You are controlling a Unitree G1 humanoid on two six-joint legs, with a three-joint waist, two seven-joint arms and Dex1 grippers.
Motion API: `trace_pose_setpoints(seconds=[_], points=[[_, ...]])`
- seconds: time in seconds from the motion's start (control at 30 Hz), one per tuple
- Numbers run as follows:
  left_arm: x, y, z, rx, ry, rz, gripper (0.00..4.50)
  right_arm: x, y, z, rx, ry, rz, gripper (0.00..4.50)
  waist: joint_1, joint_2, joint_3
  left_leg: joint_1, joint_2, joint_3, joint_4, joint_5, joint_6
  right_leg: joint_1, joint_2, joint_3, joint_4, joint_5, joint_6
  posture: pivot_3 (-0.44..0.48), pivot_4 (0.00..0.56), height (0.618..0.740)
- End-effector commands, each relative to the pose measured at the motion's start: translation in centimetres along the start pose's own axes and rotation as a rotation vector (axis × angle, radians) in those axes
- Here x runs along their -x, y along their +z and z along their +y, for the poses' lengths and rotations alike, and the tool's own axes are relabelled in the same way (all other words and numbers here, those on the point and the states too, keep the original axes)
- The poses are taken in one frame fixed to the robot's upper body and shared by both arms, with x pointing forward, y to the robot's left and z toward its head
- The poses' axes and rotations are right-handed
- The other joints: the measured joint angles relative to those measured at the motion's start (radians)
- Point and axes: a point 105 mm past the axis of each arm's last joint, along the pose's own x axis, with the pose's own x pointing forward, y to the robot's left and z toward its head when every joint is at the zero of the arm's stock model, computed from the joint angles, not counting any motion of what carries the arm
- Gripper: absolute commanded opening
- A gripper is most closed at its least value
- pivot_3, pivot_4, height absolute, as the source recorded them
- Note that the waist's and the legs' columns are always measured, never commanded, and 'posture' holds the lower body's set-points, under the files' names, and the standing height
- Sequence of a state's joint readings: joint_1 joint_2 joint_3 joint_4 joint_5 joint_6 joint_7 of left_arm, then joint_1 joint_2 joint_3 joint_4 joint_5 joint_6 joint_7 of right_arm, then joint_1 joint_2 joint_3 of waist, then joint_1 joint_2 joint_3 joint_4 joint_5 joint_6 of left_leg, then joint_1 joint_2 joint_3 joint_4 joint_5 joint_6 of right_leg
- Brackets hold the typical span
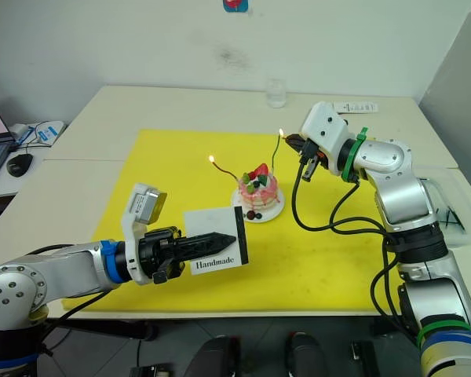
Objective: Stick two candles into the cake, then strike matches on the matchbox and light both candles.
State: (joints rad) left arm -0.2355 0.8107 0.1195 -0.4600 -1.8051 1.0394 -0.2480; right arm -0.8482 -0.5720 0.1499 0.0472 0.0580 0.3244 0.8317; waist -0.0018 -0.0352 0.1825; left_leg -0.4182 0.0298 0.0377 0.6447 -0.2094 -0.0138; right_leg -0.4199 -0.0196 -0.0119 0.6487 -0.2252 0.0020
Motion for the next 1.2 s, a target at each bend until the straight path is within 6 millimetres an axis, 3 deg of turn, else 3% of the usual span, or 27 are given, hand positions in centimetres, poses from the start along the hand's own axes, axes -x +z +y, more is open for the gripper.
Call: trace_pose_setpoints(seconds=[0.03,0.93,1.2], points=[[-0.1,0.3,-0.8,-0.026,-0.031,0.000,0.00,0.2,1.6,-1.0,0.052,-0.030,-0.037,0.04,0.000,0.000,0.000,0.000,0.000,0.000,0.000,0.000,0.000,0.000,0.000,0.000,0.000,0.000,0.000,0.000,0.150,0.740],[-0.2,0.3,-0.8,-0.025,-0.037,0.004,0.00,0.4,0.9,-1.6,0.063,-0.049,-0.013,0.04,0.000,0.000,0.000,0.000,0.000,0.000,0.000,0.000,0.000,0.000,0.000,0.000,0.000,0.000,0.000,0.000,0.150,0.740],[-0.4,-0.2,-1.0,-0.021,-0.055,0.020,0.00,1.6,0.5,-1.9,0.054,-0.076,0.013,0.04,0.000,0.000,0.000,0.000,0.000,0.000,0.000,0.000,0.000,0.000,0.000,0.000,0.000,0.000,0.000,0.000,0.150,0.740]])
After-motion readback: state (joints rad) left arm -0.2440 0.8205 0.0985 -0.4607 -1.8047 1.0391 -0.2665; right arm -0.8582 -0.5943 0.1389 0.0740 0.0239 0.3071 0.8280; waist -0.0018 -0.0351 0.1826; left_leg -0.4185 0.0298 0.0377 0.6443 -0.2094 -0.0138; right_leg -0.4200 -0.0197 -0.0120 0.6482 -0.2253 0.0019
